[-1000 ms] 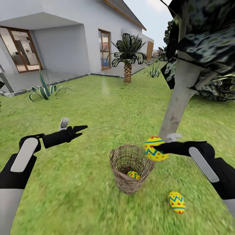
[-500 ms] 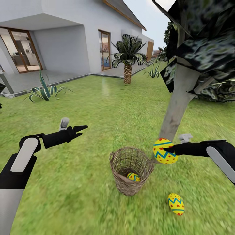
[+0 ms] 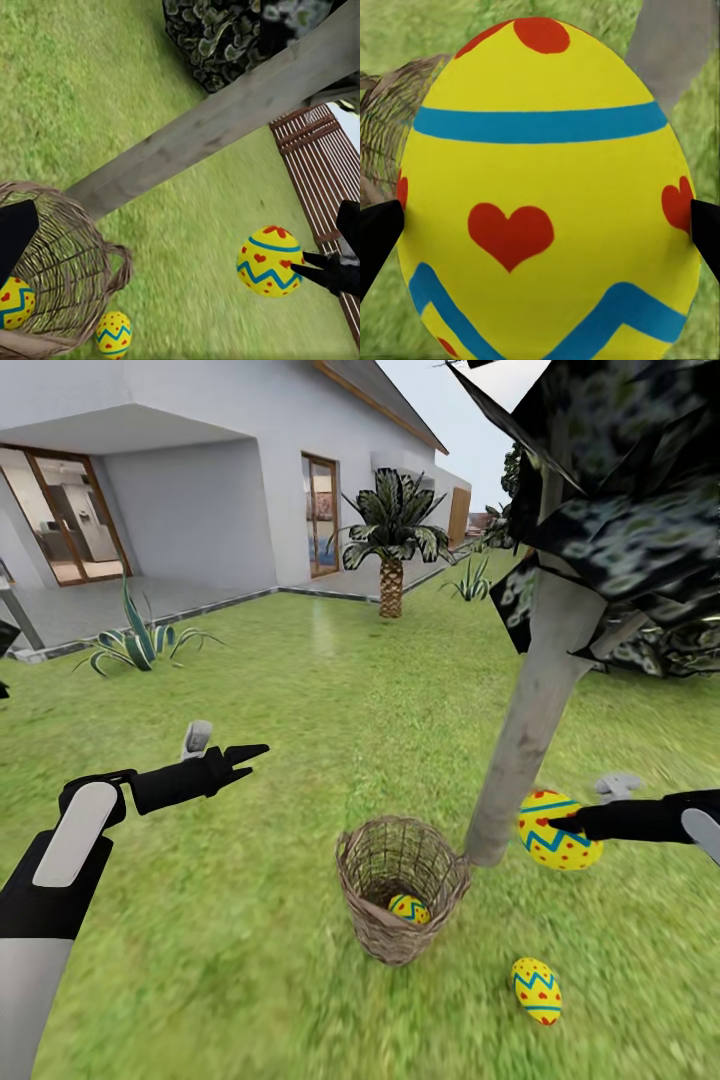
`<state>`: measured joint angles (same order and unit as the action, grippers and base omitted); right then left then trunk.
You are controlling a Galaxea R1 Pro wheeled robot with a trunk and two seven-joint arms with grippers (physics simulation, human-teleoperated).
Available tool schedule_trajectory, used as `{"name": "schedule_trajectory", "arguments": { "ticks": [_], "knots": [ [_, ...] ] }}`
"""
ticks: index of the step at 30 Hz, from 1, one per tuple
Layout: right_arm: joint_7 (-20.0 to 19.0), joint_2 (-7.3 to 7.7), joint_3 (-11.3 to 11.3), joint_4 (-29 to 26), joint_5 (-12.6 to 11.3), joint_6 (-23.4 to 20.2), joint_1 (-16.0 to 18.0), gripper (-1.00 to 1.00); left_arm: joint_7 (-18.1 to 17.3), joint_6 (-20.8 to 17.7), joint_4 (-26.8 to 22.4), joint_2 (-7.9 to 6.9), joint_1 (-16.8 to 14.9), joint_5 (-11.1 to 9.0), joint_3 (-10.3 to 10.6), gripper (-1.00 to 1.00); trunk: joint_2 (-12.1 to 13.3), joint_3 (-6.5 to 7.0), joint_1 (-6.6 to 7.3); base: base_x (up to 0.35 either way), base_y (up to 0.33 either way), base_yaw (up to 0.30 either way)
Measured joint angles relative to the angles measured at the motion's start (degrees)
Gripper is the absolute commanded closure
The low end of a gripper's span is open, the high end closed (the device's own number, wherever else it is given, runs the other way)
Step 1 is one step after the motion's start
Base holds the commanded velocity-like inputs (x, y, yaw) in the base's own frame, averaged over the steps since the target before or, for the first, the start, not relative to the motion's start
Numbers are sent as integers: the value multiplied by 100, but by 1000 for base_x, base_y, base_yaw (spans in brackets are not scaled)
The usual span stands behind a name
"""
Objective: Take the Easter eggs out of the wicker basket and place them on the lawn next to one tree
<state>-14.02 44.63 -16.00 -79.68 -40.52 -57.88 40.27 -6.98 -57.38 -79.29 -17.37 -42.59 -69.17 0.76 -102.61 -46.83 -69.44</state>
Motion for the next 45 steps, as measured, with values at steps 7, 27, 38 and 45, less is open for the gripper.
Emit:
{"name": "schedule_trajectory", "arguments": {
  "ticks": [7, 27, 38, 45],
  "knots": [
    [87, -23, 2, 955, 723, 74, -1, 100, 11, 5, 0, 88, 1, 32, 76, -100, 242, 108, 132, 0, 0, 0],
    [1299, -888, 37, 3241, 1514, 2501, 1, 100, -25, 15, 571, 1093, 1, 41, 493, -100, 123, 55, 67, 0, 0, 0],
    [2337, -1636, 47, 3631, 1575, 3320, 0, 100, 855, 9, 588, 1459, -8, 189, 1203, -100, -318, -143, -175, 0, 0, 0],
    [2798, -1761, 58, 4305, 1534, 3974, 1, 100, 1563, 33, 1488, 1557, -8, 355, 1630, -100, -599, -269, -328, 0, 0, 0]
  ]
}}
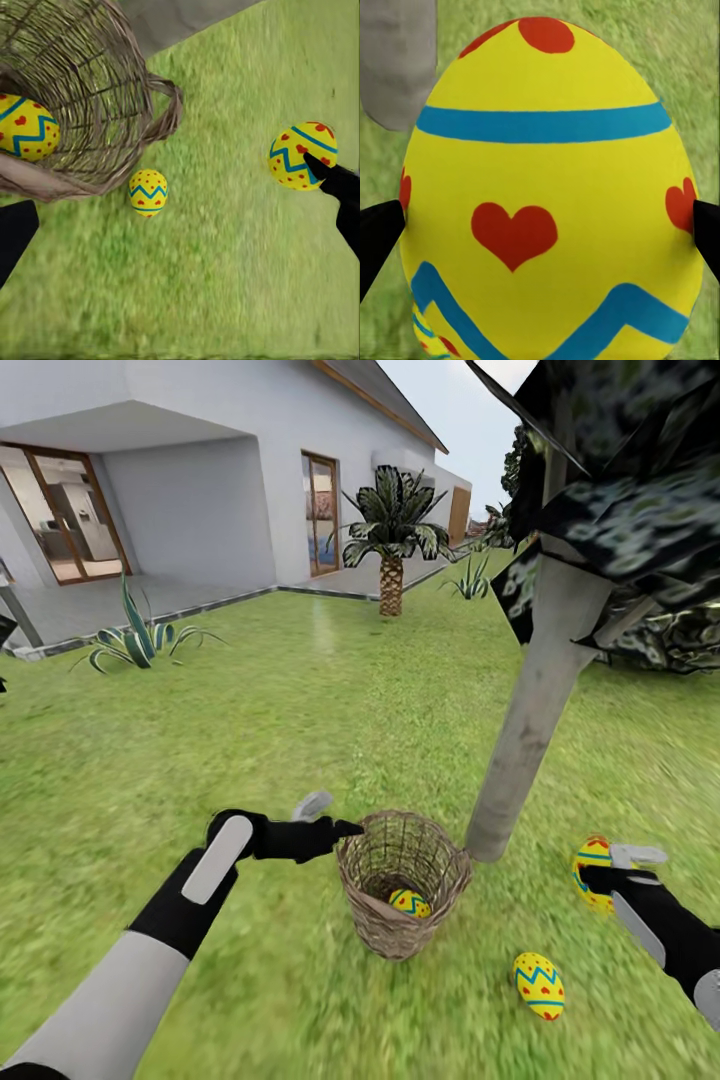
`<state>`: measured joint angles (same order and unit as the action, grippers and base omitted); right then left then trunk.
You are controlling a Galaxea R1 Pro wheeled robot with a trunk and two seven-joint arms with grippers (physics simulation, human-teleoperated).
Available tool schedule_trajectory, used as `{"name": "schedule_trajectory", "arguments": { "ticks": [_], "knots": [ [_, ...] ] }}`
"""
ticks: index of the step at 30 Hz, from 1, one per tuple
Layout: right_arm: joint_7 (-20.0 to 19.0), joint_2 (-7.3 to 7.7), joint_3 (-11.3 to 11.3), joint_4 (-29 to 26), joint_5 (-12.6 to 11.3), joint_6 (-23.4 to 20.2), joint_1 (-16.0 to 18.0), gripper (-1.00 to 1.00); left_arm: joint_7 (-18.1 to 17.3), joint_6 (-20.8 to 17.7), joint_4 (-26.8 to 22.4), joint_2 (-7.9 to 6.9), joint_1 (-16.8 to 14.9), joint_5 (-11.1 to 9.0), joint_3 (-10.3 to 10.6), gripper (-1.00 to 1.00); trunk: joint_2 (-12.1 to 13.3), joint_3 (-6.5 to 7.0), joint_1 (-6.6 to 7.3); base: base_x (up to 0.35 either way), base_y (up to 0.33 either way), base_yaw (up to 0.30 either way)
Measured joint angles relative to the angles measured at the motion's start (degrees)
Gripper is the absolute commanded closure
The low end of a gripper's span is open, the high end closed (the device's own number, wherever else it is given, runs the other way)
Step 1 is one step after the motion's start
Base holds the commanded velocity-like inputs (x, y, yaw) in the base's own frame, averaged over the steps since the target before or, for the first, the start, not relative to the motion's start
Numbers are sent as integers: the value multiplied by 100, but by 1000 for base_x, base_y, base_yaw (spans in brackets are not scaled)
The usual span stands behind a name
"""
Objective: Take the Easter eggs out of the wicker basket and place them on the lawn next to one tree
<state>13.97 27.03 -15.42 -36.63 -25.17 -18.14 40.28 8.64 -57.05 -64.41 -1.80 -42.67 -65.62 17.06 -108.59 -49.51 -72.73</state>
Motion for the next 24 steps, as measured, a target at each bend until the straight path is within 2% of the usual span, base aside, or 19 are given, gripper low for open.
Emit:
{"name": "schedule_trajectory", "arguments": {
  "ticks": [2, 4, 6, 8, 10, 12, 18, 22, 24],
  "knots": [
    [45, -180, -1, 331, 16, 256, 0, 100, 21, 5, 51, 84, 0, 222, 201, -100, -80, -36, -44, 0, 0, 0],
    [62, -250, 0, 574, 23, 616, 1, 100, 25, 25, 68, 213, 5, 356, 385, -100, -161, -70, -88, 0, 0, -82],
    [65, -263, 0, 666, 23, 713, 2, 100, 26, 30, 174, 318, 7, 407, 525, -100, -241, -97, -132, 0, 0, -179],
    [65, -269, 0, 705, 7, 744, 2, 100, 26, 103, 494, 466, 8, 466, 644, -100, -321, -121, -176, 0, 0, -206],
    [63, -275, 0, 781, -4, 759, 2, 100, 27, 356, 819, 551, 8, 614, 682, -100, -401, -144, -220, 0, 0, -212],
    [66, -276, 1, 816, -9, 765, 2, 100, 27, 446, 900, 624, 8, 647, 688, -100, -482, -166, -263, 0, 0, -213],
    [68, -275, 1, 981, -23, 1025, 3, 100, 27, 461, 911, 655, 7, 657, 690, -100, -722, -234, -395, 0, 0, -203],
    [63, -284, -2, 1004, -35, 1068, 3, 100, 27, 467, 909, 655, 8, 657, 687, -100, -883, -299, -483, 0, 0, -30],
    [60, -378, -7, 1005, -16, 1073, 2, 100, 26, 469, 916, 655, 7, 657, 687, -100, -963, -334, -527, 0, 0, -2]
  ]
}}
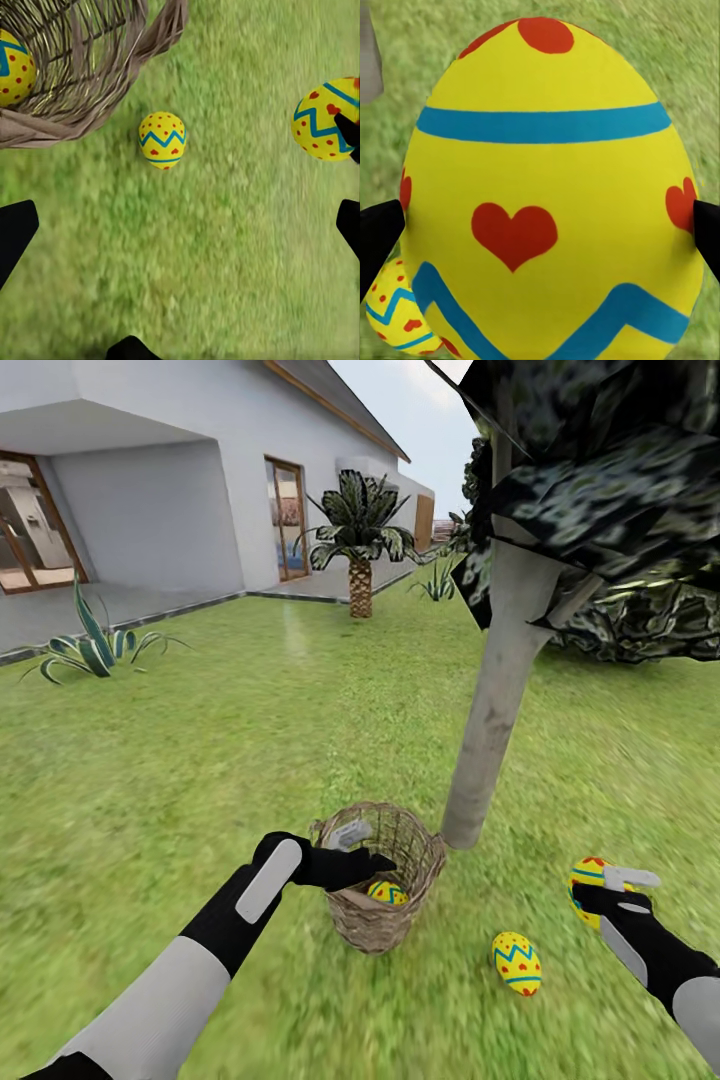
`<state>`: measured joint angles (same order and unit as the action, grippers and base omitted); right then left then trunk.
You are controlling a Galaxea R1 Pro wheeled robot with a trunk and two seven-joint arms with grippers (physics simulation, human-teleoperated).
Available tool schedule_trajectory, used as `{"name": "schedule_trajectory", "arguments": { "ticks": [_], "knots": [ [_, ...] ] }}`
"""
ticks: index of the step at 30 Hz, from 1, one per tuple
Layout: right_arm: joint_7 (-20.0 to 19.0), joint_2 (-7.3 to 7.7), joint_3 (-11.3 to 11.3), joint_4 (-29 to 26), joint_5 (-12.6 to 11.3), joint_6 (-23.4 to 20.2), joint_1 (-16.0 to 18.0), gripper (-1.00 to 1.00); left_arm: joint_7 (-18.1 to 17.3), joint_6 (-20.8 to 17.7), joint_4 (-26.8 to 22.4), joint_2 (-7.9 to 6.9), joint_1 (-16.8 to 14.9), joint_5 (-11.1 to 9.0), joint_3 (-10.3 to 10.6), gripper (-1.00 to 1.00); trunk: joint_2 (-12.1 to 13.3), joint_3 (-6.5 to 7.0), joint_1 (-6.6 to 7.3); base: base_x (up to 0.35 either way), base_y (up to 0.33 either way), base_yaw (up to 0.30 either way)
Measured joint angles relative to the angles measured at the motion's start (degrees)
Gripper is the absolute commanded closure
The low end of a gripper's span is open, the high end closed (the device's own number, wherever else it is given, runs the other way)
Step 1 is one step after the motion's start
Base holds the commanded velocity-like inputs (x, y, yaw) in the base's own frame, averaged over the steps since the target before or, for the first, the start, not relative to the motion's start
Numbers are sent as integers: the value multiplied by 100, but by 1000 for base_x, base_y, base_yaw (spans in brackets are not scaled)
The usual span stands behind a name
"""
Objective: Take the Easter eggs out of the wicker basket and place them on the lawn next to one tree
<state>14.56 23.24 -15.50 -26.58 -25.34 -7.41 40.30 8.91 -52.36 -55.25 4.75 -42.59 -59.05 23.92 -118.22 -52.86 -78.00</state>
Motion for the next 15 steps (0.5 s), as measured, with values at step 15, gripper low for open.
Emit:
{"name": "schedule_trajectory", "arguments": {
  "ticks": [15],
  "knots": [
    [438, -458, -24, 552, 39, 502, 1, 100, -7, 0, 1, 48, 0, -17, 4, -100, -602, -269, -329, 0, 0, 0]
  ]
}}
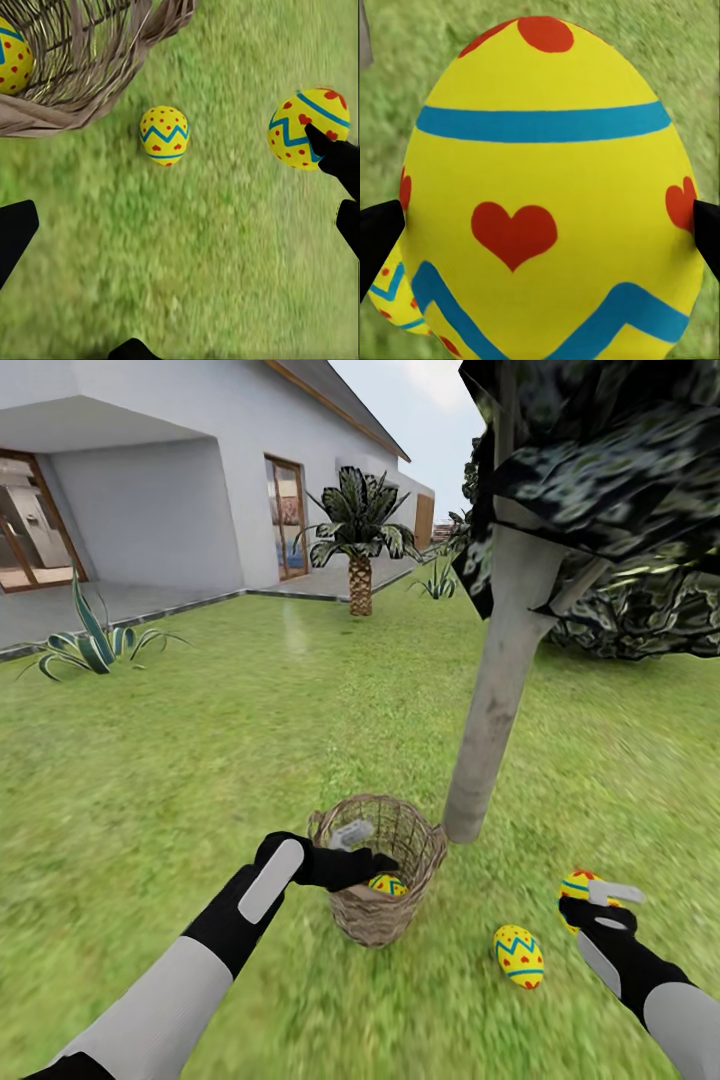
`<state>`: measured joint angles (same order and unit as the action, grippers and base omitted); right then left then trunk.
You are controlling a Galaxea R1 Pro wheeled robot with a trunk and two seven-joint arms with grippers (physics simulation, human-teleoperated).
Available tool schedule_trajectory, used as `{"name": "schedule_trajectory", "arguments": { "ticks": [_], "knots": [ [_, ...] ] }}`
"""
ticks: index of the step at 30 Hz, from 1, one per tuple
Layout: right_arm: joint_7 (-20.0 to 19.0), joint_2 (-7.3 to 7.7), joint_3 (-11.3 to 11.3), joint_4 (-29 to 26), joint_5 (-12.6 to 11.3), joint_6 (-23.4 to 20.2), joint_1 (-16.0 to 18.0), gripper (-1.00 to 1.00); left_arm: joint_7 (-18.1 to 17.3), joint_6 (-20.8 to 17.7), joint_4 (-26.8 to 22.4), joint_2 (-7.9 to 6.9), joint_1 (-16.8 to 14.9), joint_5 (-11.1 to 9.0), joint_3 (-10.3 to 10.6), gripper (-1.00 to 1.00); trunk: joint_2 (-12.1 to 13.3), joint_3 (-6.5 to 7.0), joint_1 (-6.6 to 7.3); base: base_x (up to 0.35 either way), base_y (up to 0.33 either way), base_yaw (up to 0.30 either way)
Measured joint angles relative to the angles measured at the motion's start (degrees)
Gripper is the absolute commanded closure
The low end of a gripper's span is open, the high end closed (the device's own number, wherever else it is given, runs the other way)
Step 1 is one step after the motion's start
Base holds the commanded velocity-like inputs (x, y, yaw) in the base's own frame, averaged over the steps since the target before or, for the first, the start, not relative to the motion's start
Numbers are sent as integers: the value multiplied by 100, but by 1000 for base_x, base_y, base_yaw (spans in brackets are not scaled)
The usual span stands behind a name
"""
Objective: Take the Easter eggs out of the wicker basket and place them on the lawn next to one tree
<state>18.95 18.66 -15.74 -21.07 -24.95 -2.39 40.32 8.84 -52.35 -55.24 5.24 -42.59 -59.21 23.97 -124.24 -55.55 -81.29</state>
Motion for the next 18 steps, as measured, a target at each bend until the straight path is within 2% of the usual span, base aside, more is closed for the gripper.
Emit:
{"name": "schedule_trajectory", "arguments": {
  "ticks": [3, 8, 18],
  "knots": [
    [61, 5, 4, 118, 0, 47, 0, 100, 4, 0, 1, 26, 0, 7, 11, -100, -120, -54, -66, 0, 0, 0],
    [74, 9, 14, 462, 3, 64, 0, 100, 7, 8, -2, 55, 0, 5, 268, -100, -321, -144, -176, 0, 0, 0],
    [75, 31, 14, 478, 13, 80, 0, 100, 7, 8, 1, 116, 0, 7, 297, -100, -722, -323, -396, 0, 0, 0]
  ]
}}
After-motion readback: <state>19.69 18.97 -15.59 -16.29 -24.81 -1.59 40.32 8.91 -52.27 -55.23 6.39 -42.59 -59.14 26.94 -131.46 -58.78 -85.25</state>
